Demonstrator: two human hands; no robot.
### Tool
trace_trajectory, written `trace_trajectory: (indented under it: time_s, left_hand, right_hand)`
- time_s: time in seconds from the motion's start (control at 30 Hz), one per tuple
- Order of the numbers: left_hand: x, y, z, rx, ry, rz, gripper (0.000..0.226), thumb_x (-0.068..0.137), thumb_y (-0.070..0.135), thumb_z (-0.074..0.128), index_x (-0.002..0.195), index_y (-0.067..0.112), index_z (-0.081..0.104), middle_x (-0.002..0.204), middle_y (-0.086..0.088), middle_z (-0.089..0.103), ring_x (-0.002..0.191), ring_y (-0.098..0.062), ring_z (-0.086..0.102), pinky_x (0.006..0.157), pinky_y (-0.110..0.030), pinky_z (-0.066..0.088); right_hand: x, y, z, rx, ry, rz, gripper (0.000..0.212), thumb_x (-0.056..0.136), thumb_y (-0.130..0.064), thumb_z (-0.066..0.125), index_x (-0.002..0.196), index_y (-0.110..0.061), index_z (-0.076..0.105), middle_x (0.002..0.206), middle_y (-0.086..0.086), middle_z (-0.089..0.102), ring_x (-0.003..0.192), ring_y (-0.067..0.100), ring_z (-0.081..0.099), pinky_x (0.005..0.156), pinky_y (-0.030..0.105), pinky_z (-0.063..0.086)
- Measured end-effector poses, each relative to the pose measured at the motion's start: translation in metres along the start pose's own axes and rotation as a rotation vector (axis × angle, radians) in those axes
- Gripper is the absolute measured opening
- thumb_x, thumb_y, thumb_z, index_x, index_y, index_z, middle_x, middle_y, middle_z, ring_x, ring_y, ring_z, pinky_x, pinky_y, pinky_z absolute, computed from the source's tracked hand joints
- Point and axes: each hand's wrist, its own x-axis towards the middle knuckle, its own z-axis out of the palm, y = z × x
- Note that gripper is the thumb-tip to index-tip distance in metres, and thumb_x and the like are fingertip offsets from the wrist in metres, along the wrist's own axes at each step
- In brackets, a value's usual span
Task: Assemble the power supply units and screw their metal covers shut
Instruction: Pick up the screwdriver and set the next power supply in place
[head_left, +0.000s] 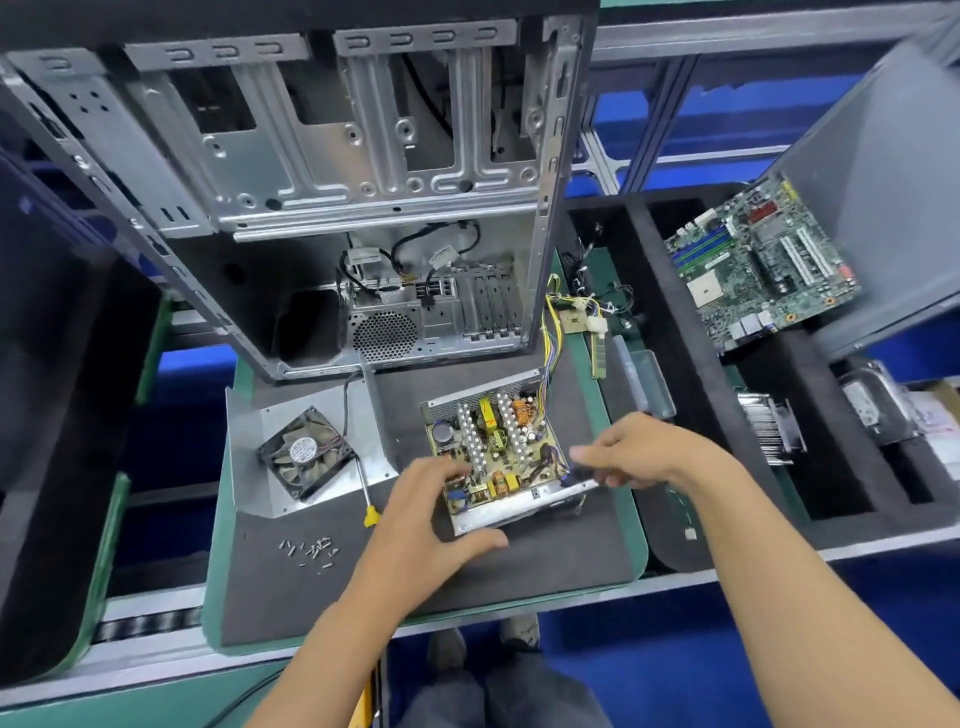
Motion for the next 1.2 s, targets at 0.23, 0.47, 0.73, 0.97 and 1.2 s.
trace_trajectory:
  time_s: [0.23,0.47,0.73,0.97,1.2]
  left_hand:
    - [0.019,0.015,0.019,0.163,-0.177,0.123,0.032,0.090,0.040,0.069,0.117,0.022,0.071,0.112,0.012,0.070,0.105,-0.006,0.060,0.094,-0.026,0.047]
    - [0.021,0.013,0.022,0.113,-0.224,0.074,0.014,0.094,0.031,0.066,0.103,0.022,0.073,0.099,0.014,0.071,0.092,-0.006,0.063,0.085,-0.032,0.050]
    - [0.020,0.014,0.023,0.072,-0.227,0.038,0.012,0.094,0.031,0.066,0.102,0.024,0.073,0.096,0.016,0.068,0.090,-0.005,0.061,0.084,-0.029,0.049]
    - [0.021,0.014,0.023,0.043,-0.222,0.037,0.011,0.091,0.033,0.067,0.096,0.026,0.073,0.087,0.028,0.064,0.088,-0.003,0.061,0.082,-0.023,0.047]
    - [0.020,0.012,0.024,0.029,-0.215,0.044,0.004,0.092,0.026,0.070,0.095,0.025,0.073,0.087,0.022,0.064,0.084,-0.004,0.060,0.078,-0.019,0.045]
  right_hand:
    - [0.024,-0.001,0.002,-0.165,-0.146,-0.012,0.025,0.087,-0.038,0.075,0.100,-0.017,0.078,0.092,-0.003,0.072,0.085,0.014,0.062,0.080,0.027,0.049]
    - [0.027,-0.010,-0.016,0.085,-0.316,0.102,0.036,0.096,-0.035,0.063,0.111,-0.003,0.070,0.081,0.007,0.069,0.058,0.009,0.051,0.053,0.019,0.037]
    - [0.033,-0.002,-0.018,0.475,-0.355,0.180,0.019,0.096,-0.030,0.064,0.093,-0.012,0.059,0.076,0.006,0.049,0.055,0.008,0.036,0.048,0.018,0.032]
    - [0.032,-0.005,0.013,0.612,-0.355,0.061,0.017,0.093,-0.008,0.067,0.097,0.008,0.068,0.104,0.020,0.072,0.089,0.022,0.073,0.081,0.026,0.060]
    - [0.026,-0.017,0.014,-0.091,-0.200,-0.053,0.016,0.081,-0.040,0.080,0.085,-0.026,0.071,0.109,-0.002,0.069,0.109,0.016,0.060,0.102,0.037,0.045]
